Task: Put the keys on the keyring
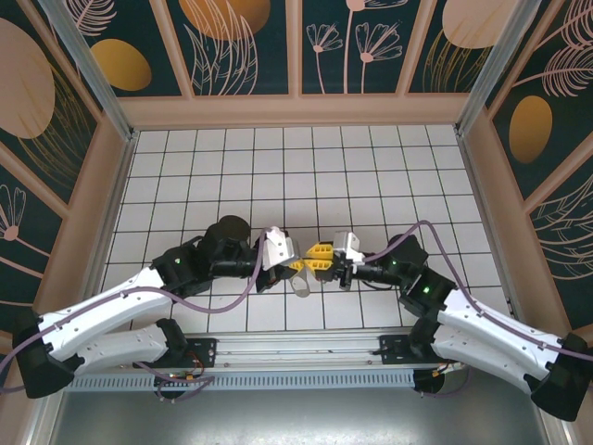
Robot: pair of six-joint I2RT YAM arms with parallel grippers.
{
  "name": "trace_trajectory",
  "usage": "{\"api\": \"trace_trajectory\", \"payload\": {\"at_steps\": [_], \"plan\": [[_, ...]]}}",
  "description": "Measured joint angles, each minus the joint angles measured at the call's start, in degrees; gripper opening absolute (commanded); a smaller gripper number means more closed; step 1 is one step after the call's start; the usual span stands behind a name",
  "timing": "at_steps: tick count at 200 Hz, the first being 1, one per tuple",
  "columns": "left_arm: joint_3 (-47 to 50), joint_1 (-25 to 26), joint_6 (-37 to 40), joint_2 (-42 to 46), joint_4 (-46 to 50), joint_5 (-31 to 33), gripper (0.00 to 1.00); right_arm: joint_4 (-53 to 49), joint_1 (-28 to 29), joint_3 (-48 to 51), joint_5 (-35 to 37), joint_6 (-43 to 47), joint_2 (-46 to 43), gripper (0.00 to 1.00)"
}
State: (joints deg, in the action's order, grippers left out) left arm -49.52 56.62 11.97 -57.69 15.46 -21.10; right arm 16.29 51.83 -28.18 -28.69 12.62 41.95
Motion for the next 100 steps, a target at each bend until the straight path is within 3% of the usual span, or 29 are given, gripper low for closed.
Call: {"api": "trace_trajectory", "payload": {"at_steps": [55,100], "plan": [[-2.6,0.0,4.15,-2.16,6.58,0.81,0.0,-12.26,0.61,-2.93,1.6,5.7,1.73,0.28],[-2.69,0.0,5.11,-2.82,8.02,0.79,0.0,-16.09,0.79,-3.08,1.68,7.02,3.23,0.27]]}}
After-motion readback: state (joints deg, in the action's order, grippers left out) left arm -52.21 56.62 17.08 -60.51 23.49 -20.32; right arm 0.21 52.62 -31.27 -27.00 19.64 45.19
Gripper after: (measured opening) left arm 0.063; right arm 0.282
